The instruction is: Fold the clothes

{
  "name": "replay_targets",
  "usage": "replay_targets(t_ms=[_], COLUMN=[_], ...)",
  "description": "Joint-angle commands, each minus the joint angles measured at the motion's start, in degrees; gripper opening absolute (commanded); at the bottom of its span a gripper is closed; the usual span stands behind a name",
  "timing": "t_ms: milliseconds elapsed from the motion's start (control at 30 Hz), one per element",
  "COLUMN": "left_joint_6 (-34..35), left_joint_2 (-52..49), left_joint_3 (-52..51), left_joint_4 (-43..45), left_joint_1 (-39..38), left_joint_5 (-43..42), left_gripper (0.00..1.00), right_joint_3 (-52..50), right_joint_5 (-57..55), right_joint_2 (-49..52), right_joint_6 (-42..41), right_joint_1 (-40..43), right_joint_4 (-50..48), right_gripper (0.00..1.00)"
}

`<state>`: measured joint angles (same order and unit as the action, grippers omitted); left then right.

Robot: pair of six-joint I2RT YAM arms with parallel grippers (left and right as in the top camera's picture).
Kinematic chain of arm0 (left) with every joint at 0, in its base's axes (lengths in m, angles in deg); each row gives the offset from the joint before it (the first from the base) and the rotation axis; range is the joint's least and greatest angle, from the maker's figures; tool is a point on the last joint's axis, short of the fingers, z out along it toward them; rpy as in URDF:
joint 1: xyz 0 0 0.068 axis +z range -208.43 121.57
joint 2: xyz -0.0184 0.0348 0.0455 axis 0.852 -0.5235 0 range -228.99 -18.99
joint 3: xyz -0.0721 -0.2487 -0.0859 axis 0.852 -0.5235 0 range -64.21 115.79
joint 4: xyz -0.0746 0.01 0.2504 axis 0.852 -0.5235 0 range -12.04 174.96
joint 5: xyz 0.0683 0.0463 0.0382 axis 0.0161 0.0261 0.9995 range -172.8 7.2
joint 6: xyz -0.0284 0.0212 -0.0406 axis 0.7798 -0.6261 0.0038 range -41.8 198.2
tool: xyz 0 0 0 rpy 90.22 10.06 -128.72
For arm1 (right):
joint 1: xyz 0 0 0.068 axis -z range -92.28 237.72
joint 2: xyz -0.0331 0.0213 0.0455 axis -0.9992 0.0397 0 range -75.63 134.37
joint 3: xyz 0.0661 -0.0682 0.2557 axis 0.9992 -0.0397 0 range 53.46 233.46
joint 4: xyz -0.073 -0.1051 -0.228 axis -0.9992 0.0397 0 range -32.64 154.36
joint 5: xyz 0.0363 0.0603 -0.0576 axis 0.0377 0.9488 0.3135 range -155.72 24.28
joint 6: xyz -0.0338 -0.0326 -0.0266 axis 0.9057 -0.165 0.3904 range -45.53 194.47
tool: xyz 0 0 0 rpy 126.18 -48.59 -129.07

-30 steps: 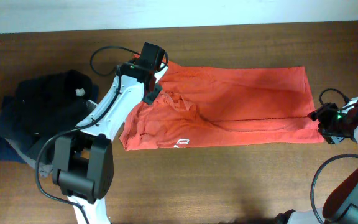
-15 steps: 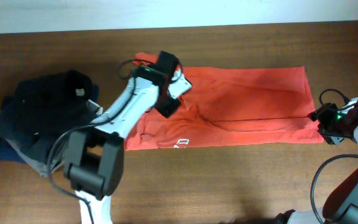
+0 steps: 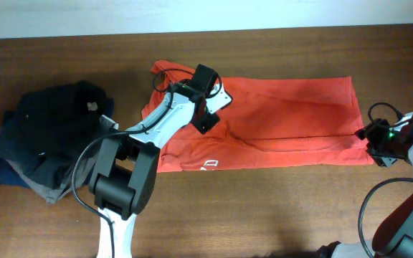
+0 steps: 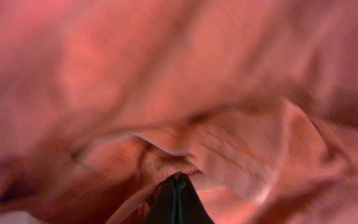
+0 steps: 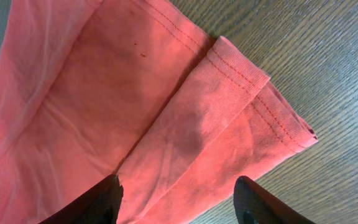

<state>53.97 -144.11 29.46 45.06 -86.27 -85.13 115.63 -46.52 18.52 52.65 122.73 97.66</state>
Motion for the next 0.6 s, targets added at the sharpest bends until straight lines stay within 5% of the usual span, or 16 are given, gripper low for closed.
replay_targets(t_ms=[0, 333, 567], left_joint_6=[0.76, 0.79, 1.62], left_joint_2=[-0.24, -0.22, -0.50], left_joint_3=[1.99, 14.99, 17.35], left_joint_4=[1.64, -4.87, -19.93], left_joint_1=[0.31, 0.39, -0.33], left_joint_5=[5.81, 7.28, -8.13], left_gripper=[0.00, 0.02, 0.05], right_joint_3=[1.07, 1.07, 1.07], right_joint_5=[0.11, 0.11, 0.11], right_joint_2=[0.31, 0.31, 0.31], right_joint_6=[0.57, 0.57, 0.57], right_joint_1=[-0.13, -0.13, -0.13], right_joint_4=[0.04, 0.04, 0.07], right_gripper=[0.63, 0.63, 0.63])
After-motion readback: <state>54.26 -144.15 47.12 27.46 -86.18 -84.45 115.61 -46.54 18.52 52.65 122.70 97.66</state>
